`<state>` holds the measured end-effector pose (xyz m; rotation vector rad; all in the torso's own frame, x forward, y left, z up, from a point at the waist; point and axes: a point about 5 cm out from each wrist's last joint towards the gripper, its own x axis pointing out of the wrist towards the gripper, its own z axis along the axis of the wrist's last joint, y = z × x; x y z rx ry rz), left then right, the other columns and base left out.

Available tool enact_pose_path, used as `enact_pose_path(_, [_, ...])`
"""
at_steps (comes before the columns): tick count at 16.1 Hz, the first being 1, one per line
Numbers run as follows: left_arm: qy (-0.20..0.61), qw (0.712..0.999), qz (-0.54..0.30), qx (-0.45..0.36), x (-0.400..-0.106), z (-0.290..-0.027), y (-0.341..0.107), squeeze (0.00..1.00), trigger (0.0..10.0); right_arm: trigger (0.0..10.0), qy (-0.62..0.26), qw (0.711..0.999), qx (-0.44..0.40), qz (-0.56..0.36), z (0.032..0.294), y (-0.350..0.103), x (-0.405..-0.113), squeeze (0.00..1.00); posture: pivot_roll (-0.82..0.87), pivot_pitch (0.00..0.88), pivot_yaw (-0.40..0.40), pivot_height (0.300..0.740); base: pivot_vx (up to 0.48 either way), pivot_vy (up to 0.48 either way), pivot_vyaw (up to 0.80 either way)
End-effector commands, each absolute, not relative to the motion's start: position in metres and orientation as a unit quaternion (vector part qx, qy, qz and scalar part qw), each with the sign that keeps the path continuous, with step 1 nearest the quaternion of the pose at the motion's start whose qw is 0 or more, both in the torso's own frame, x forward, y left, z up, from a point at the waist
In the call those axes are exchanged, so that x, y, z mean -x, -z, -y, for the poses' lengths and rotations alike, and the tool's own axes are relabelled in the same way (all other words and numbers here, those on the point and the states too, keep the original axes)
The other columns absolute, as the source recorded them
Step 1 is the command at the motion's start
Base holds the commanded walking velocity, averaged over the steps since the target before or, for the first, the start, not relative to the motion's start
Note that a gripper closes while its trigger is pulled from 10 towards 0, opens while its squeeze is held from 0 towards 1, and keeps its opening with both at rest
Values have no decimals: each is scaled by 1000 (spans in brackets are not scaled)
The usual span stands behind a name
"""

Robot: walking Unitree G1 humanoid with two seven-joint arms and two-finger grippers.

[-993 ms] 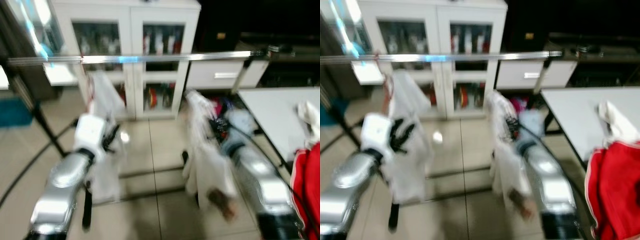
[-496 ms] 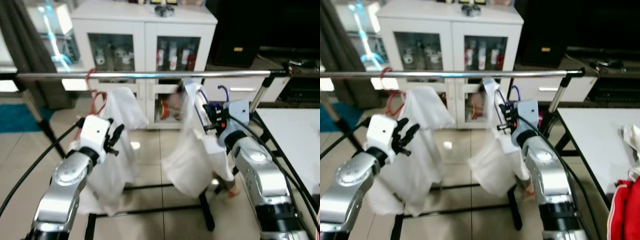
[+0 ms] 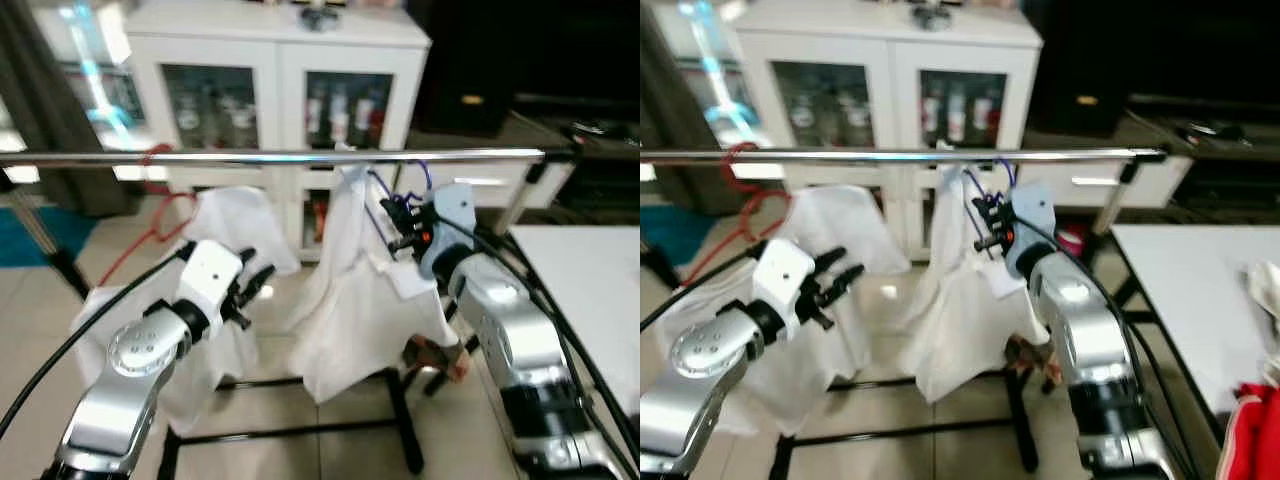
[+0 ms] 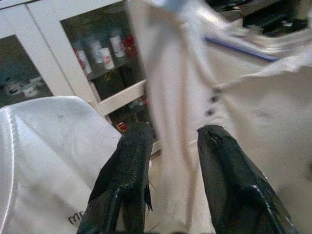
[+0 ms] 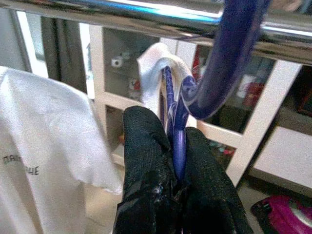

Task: Hang hanger

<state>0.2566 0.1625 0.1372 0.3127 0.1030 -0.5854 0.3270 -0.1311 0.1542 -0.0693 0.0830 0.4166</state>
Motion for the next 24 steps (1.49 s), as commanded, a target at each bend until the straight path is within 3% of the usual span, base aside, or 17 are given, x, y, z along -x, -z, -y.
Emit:
enact_pose_path(1, [314, 935, -38, -158, -254, -157, -144, 0, 10000, 10000, -197, 979, 38, -45, 136, -158, -334, 0, -68, 0, -21, 740, 0, 0, 0])
enact_pose_path(8, [388, 912, 6, -133, -249, -154, -175, 0, 10000, 10000, -158, 984, 18, -76, 128, -175, -391, 0, -9, 0, -52, 740, 0, 0, 0])
enact_pose_path(16, [396, 914, 30, -83, -244, -150, -194, 0, 10000, 10000, -134, 971, 25, -199, 124, -142, -397, 0, 32, 29, -45, 740, 0, 0, 0])
enact_pose_path(17, [393, 915, 24, -83, -244, -151, -193, 0, 10000, 10000, -134, 972, 25, -192, 125, -142, -397, 451, 26, 21, -43, 740, 0, 0, 0])
enact_pose_path(18, [371, 924, 11, -94, -246, -154, -187, 0, 10000, 10000, -138, 977, 22, -162, 128, -148, -400, 1000, 19, 5, -39, 740, 0, 0, 0])
enact_pose_path(22, [286, 953, -29, -98, -256, -163, -166, 0, 10000, 10000, -163, 984, 24, -66, 140, -177, -399, 1000, -1, 0, -38, 740, 0, 0, 0])
enact_pose_path(24, [238, 967, -37, -82, -261, -163, -161, 0, 10000, 10000, -218, 976, 15, -9, 146, -196, -372, 1000, -39, 0, -14, 740, 0, 0, 0])
